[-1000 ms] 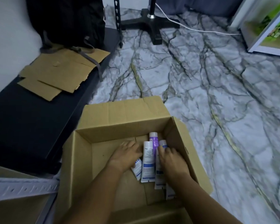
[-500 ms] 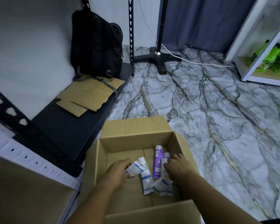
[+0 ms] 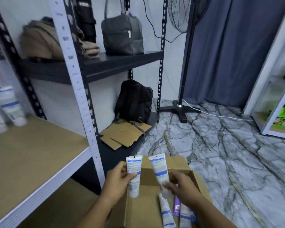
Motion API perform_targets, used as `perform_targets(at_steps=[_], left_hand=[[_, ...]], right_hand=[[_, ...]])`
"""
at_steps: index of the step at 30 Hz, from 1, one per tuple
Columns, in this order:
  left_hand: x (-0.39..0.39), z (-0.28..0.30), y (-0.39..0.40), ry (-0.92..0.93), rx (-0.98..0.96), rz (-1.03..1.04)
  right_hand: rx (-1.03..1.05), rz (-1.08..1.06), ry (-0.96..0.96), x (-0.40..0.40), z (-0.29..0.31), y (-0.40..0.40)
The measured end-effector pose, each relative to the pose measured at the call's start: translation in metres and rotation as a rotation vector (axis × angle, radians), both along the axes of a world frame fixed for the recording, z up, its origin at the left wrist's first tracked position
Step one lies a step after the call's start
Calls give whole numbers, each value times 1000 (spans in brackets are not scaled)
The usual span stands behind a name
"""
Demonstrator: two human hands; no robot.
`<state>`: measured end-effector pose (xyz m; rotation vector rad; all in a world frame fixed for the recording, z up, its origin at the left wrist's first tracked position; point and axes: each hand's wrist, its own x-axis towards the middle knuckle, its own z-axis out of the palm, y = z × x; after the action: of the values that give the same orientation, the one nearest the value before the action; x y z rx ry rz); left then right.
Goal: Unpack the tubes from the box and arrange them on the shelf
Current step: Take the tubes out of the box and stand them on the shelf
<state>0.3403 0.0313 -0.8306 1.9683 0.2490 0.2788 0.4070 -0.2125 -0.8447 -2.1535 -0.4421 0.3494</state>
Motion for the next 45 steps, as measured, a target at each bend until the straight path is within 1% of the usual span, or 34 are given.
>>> perform_targets(at_steps=[3,7,10,14,20,26,32,37,40,43,45], left_hand=[[-21,31,4,-86,-12,49],[-43,76,11,-193,1,90],[-56,109,21,-267,21,117],[-74,147,45,-383,54,207],[-115,181,87,-446,67,331],[-166,184,136,-453,99,497],[-193,166,165,-440,123,627],[-195,154,166,-459,119,654],[-196,144,163,-424,97,629],[-197,136,161,-381,114,631],[-197,135,161,-363,125,631]], right_hand=[[226,1,39,-12,27,28],[406,32,17,-29,69,69],[472,81,-42,-41,101,93],[528,156,-101,-51,138,121],[536,282,-121,-63,169,178],[519,396,-85,-86,175,245],[426,450,-84,-101,162,287],[442,494,-116,-99,152,294],[406,510,-159,-97,150,292],[408,485,-204,-99,152,291],[372,470,-244,-100,154,291]])
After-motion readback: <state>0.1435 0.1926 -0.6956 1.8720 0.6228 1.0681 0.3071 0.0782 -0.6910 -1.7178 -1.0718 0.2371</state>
